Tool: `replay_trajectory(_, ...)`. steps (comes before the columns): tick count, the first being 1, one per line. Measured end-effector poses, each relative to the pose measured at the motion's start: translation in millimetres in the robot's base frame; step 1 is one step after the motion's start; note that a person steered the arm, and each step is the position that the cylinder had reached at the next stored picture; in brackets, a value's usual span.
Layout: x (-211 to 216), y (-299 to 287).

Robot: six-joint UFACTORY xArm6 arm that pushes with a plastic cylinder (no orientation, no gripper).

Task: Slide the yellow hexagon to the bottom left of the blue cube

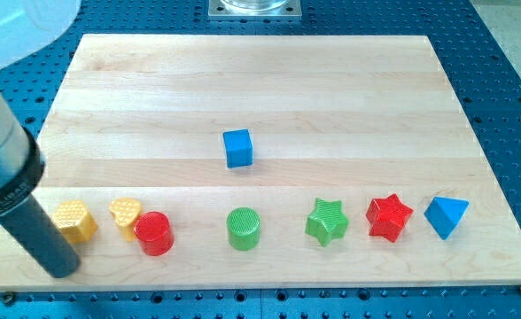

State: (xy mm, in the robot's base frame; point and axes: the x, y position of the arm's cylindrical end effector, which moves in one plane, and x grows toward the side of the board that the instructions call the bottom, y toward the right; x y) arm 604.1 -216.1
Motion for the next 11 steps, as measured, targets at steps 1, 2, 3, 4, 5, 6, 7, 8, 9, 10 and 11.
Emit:
replay_trajectory(1,-56.6,16.9)
replay_trajectory(2,-107.5,46.5)
replay_trajectory(3,-103.2,-2.6)
replay_trajectory(4,-149.8,5.7)
replay_trajectory(5,-152.5,99.2)
replay_trajectory(6,-146.5,28.2)
replay_trajectory(7,-142.4,-29.0)
replay_trajectory(8,-130.5,37.8)
replay_trajectory(9,-118.0,90.8)
replay_trajectory(10,-126.1,106.3)
replay_trajectory(11,-128.9,95.4)
